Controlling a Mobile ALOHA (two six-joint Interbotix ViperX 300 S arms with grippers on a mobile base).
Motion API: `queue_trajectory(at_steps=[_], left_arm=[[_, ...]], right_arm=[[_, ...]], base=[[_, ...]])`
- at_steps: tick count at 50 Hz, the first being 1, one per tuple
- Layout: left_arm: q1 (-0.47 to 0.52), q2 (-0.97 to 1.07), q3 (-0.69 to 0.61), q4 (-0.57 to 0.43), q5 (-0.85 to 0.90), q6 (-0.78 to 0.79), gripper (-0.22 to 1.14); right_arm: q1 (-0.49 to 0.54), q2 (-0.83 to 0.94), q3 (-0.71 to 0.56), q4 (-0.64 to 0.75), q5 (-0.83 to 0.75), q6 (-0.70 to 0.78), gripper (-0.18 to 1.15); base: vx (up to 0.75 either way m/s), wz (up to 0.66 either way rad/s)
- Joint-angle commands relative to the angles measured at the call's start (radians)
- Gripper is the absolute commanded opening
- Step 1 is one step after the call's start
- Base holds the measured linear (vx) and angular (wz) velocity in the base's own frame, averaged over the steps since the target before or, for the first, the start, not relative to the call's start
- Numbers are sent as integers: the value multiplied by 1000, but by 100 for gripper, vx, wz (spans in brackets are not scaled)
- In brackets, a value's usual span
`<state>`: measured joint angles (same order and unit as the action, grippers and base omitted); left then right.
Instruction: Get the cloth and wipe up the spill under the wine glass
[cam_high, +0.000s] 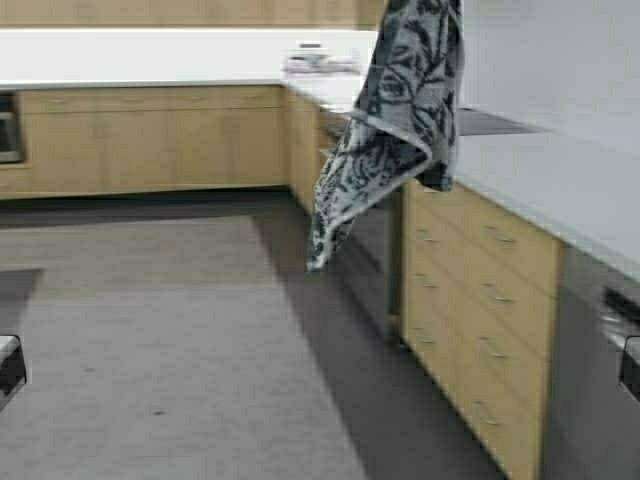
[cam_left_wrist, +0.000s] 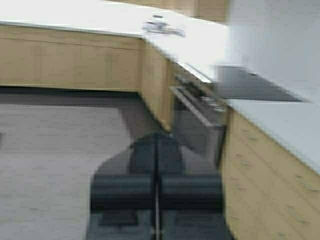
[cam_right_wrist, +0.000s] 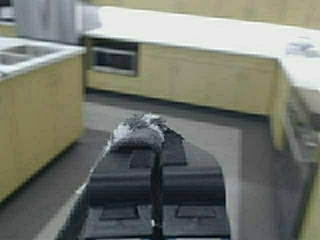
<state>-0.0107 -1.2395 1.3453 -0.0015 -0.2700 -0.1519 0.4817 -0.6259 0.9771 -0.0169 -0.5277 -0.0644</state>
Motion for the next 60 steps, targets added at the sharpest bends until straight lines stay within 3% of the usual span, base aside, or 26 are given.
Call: queue_trajectory(at_steps=[1,30,60], left_arm=[[2,14,-20,2,-5,2,2],[0,15,-23,3,-5,9,3],[0,130,-40,8,-54,31,3]], right_arm=[[-2,-20,-14,3,-17,2,6],[-2,-29,-15,5,-17,0,6],[-8,-18,-11,5,-17,-6,6]], base=[[0,58],[0,53],[3,32]])
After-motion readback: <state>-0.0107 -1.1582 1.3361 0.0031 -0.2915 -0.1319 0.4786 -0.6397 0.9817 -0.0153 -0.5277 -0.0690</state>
